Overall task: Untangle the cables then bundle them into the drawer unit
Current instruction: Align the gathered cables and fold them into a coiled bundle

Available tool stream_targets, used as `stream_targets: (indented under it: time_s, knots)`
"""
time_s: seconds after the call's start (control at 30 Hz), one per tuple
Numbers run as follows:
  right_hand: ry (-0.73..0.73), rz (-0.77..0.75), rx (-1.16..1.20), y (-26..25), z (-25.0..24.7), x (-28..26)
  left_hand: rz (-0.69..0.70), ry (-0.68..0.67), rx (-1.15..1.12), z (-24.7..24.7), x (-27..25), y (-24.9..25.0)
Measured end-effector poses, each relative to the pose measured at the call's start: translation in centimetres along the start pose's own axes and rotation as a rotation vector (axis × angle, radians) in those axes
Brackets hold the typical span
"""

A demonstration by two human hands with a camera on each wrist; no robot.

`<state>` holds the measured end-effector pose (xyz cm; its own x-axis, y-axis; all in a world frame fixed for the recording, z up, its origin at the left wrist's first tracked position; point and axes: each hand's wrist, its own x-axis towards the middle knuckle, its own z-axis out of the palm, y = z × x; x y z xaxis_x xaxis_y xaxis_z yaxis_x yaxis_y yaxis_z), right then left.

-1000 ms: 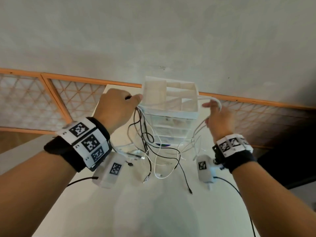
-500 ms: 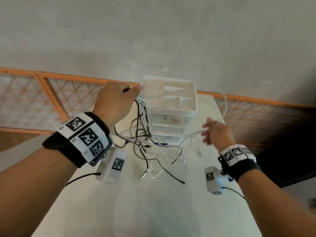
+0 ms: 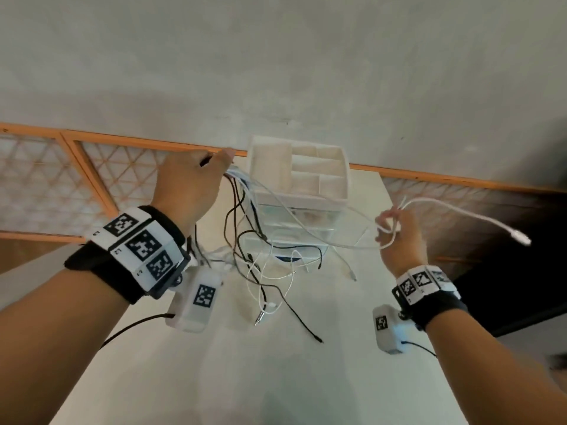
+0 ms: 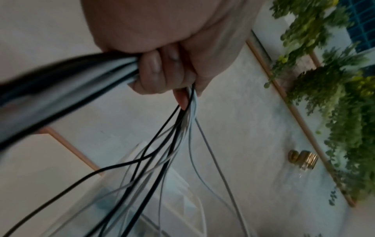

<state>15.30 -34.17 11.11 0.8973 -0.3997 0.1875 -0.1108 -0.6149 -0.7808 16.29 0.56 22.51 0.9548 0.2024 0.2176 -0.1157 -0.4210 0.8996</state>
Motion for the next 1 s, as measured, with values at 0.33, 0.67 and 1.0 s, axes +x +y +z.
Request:
stream_targets:
  time_s: [0.33,0.67,1.0]
  knots:
    - [-0.442,-0.172,0.020,-7.5,1.1,-3.3,0.054,-0.225,-0.099,0.6,-0.2,3.2]
    - [-0.350,-0.323,-0.202,-12.0,7.1,-4.7,0.257,-0.256,0.157,-0.3,-1.5,6.3]
    - [-0.291,0.003,-0.437,-2.1,5.1,-1.6,0.229,-0.215,0.246,-2.5,-0.3,5.9]
